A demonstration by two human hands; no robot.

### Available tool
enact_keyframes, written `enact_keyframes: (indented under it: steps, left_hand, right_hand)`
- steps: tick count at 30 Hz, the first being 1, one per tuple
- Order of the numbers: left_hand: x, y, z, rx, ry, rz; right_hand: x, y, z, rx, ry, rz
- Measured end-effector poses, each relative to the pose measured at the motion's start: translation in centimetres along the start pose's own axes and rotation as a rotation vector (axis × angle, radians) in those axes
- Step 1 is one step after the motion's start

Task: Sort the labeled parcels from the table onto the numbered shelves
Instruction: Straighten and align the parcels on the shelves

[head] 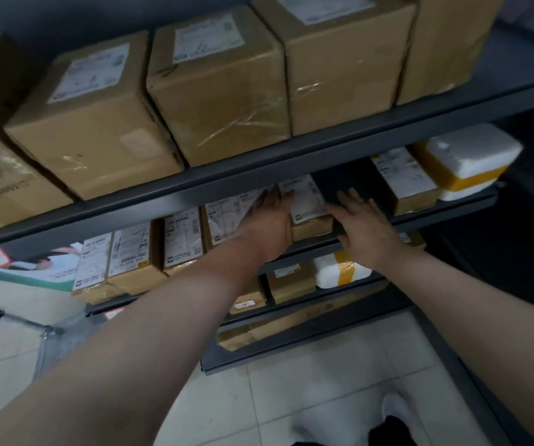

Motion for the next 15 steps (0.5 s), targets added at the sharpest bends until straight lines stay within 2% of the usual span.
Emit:
enact_keyframes:
  steps: [3, 7, 15]
  left_hand:
    - [0.4, 4.5, -1.5, 0.054, -0.028, -0.038]
    - [1.6, 10.7, -3.6, 0.100, -0.069, -0.023]
    - [3.6, 22.1, -8.7, 0.096, -0.140, 0.035]
  right_hand:
    - [-1.7, 4.0, 2.1, 0.077, 0.013, 0.049]
    - [-3.9, 10.5, 4.7, 0.169, -0.058, 0.151]
    - [-8.4, 21.6, 6.4, 0.238, 0.052, 0.130]
Point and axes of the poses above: each hand's wrist, its own z-axis away from the middle knuckle, its own x-axis out of the palm, y = z × x, the point moved 6 cm from there along -z, towards the middle knuckle, and after that the axes turned 8 degrees about -x, right-handed, at the moved point
